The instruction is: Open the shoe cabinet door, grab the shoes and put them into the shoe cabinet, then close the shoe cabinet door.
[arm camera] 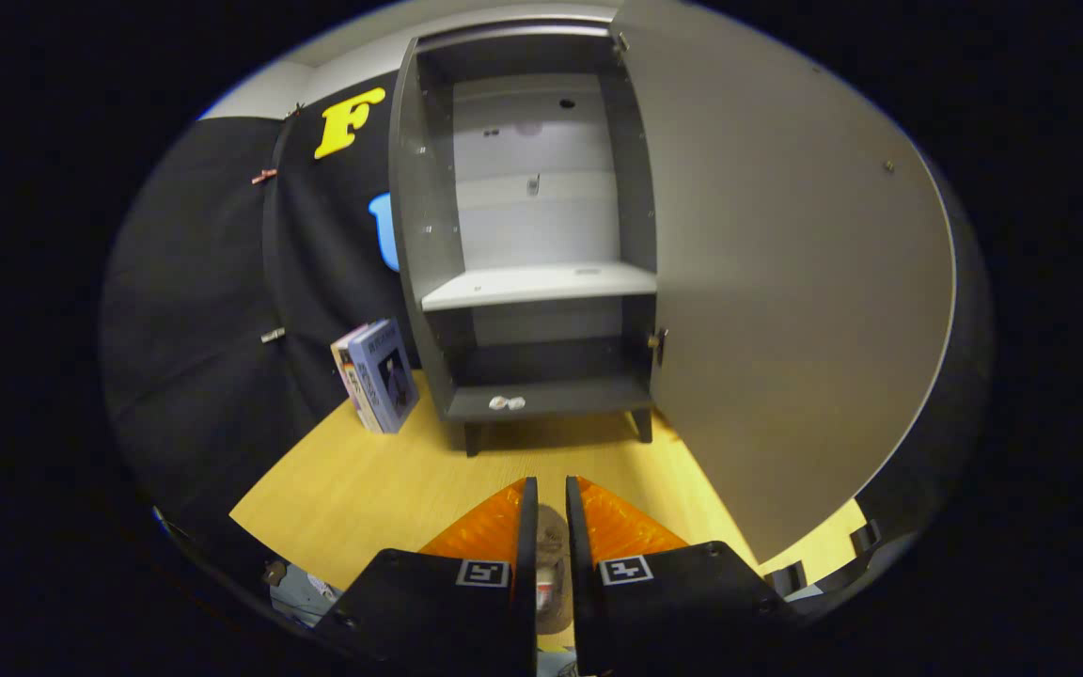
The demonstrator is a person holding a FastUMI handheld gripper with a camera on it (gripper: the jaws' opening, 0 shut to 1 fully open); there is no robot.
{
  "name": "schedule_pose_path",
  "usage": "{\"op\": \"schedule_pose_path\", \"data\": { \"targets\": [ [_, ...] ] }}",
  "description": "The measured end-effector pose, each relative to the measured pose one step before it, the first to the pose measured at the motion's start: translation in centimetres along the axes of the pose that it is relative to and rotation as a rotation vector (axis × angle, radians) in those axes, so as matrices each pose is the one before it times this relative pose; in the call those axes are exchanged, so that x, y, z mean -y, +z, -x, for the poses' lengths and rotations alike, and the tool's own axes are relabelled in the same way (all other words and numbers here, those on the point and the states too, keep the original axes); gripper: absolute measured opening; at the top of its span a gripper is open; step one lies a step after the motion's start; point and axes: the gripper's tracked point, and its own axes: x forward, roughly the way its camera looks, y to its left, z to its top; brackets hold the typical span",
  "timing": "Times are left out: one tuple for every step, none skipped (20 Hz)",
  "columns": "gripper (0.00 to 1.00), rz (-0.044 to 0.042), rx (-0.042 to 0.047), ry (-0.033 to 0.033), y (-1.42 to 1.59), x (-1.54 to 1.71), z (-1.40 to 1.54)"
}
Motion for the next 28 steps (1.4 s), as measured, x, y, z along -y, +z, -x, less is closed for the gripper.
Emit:
{"op": "schedule_pose_path", "data": {
  "targets": [
    [0.2,0.00439,-0.02303,-0.0039,-1.52,-0.337,-0.722],
    [0.2,-0.00109,-0.01695,-0.00175,-1.341,-0.325,-0.765],
    [0.2,-0.00667,-0.01771,0.00201,-1.322,-0.354,-0.65],
    [0.2,-0.00767,-0.02005,0.00077,-1.275,-0.356,-0.731],
    [0.2,-0.00495,-0.02557,-0.00135,-1.471,-0.184,-0.652],
    [0.2,-0.00369,-0.03156,-0.00272,-1.649,-0.239,-0.847],
    [0.2,-0.00582,-0.0317,0.00136,-1.546,-0.192,-0.679],
    [0.2,-0.00621,-0.03117,0.00374,-1.355,-0.271,-0.728],
    [0.2,-0.00446,-0.02667,0.00055,-1.261,-0.178,-0.603],
    [0.2,-0.00286,-0.02244,0.00049,-1.068,-0.265,-0.74],
    [0.2,0.00076,-0.02094,-0.00411,-0.941,-0.168,-0.642],
    [0.2,0.00644,-0.0182,-0.00538,-0.826,-0.099,-0.573],
    [0.2,0.01131,-0.01347,-0.00468,-0.628,-0.086,-0.409],
    [0.2,0.0098,-0.00884,-0.00426,-0.311,0.001,-0.438],
    [0.2,0.00487,-0.00444,-0.0025,-0.176,-0.052,-0.414],
    [0.2,0.00264,-0.00554,-0.00391,-0.189,-0.07,-0.608],
    [0.2,0.00323,-0.00746,-0.00359,-0.189,0.029,-0.515],
    [0.2,0.00523,-0.00853,-0.00425,-0.184,-0.124,-0.573],
    [0.2,0.00717,-0.00318,-0.00376,-0.068,-0.094,-0.472],
    [0.2,0.00554,0.00157,-0.00248,0.103,-0.127,-0.332],
    [0.2,0.00501,0.00143,-0.00318,0.1,0.095,-0.507],
    [0.2,0.00243,0.00085,-0.00355,0.145,0.107,-0.418],
    [0.2,0.0002,0.00239,-0.00138,0.215,0.06,-0.355],
    [0.2,-0.0003,0.00118,-0.00224,0.228,0.04,-0.47],
    [0.2,-0.00013,-0.00133,-0.00259,0.138,0.028,-0.417],
    [0.2,-0.00014,-0.0018,-0.00345,0.218,0.075,-0.443],
    [0.21,-0.00225,-0.0017,-0.00134,0.219,0.116,-0.468],
    [0.21,-0.00325,-0.00035,-0.0001,0.23,-0.062,-0.546]
  ]
}}
